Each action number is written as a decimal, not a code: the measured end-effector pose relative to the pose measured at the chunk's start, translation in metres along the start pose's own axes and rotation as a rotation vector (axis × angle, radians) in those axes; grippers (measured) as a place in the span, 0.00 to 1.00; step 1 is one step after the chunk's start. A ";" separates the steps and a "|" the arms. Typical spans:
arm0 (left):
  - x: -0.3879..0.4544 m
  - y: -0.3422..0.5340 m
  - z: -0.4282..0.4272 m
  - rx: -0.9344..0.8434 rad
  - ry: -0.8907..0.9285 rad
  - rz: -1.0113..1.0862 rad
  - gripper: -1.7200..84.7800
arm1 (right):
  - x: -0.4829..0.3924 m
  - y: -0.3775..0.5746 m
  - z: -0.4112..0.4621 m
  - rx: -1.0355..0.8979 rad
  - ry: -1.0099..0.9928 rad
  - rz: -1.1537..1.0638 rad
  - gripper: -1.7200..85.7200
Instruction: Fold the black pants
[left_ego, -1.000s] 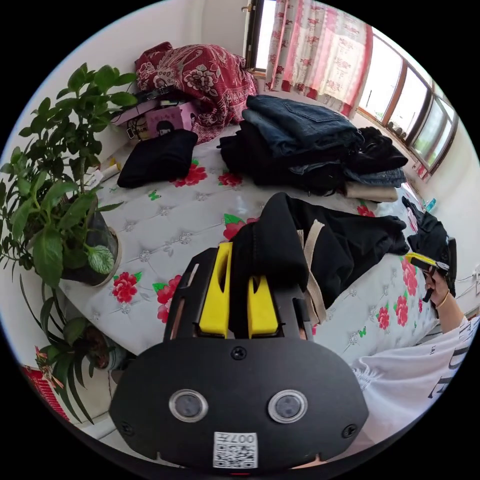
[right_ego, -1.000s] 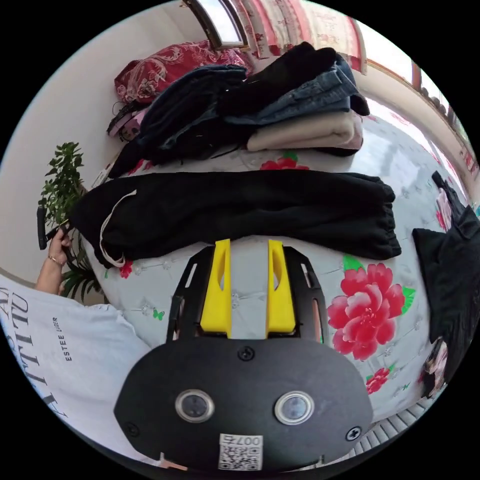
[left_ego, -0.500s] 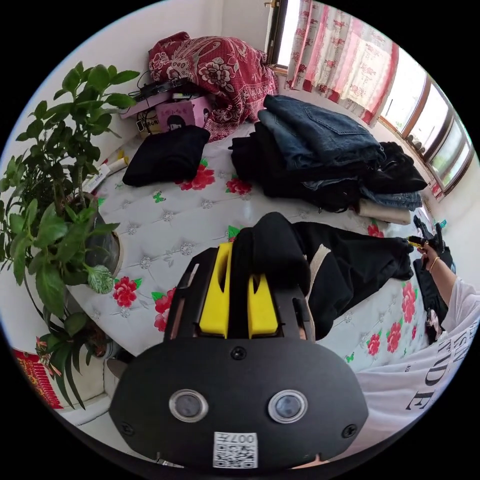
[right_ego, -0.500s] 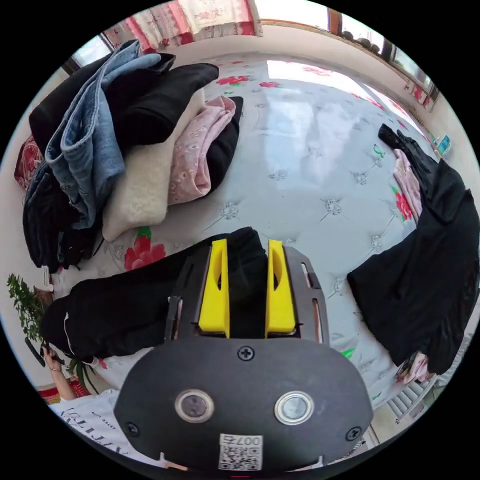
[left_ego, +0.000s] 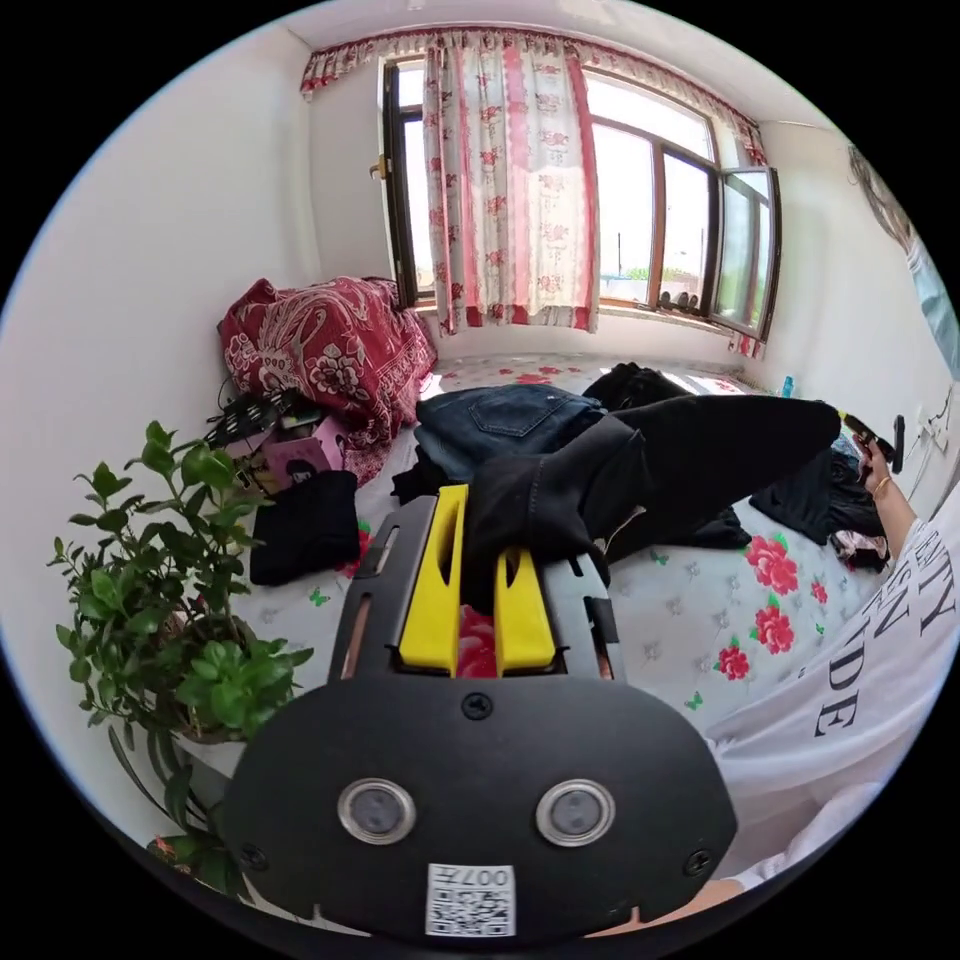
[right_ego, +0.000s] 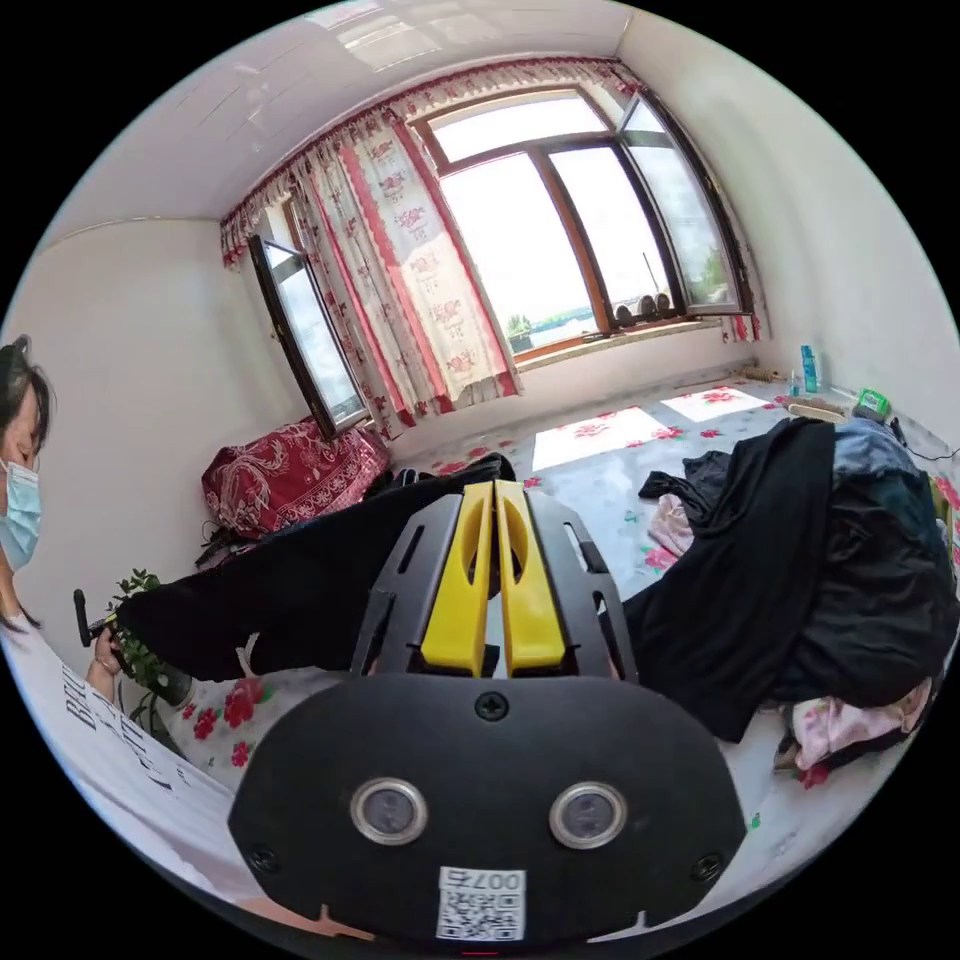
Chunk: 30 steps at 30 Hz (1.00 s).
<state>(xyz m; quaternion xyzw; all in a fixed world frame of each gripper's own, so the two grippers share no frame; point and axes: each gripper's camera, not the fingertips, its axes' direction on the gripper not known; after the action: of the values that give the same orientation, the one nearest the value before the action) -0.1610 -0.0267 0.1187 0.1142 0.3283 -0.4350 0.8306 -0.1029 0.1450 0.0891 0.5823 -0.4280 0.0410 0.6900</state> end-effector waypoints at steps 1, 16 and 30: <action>-0.001 0.009 -0.002 -0.015 -0.003 -0.005 0.07 | 0.006 0.010 -0.017 -0.005 0.037 0.008 0.02; -0.044 0.231 0.069 -0.403 0.205 -0.363 0.14 | 0.125 0.318 -0.100 -0.529 0.317 0.651 0.11; -0.130 0.320 0.024 0.034 0.384 -0.918 0.15 | 0.150 0.278 0.004 -0.620 0.399 0.427 0.13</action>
<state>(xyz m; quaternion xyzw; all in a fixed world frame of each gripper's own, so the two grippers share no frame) 0.0524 0.2369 0.1897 0.0497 0.4847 -0.7324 0.4757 -0.1645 0.1641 0.3985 0.2263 -0.3889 0.1642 0.8778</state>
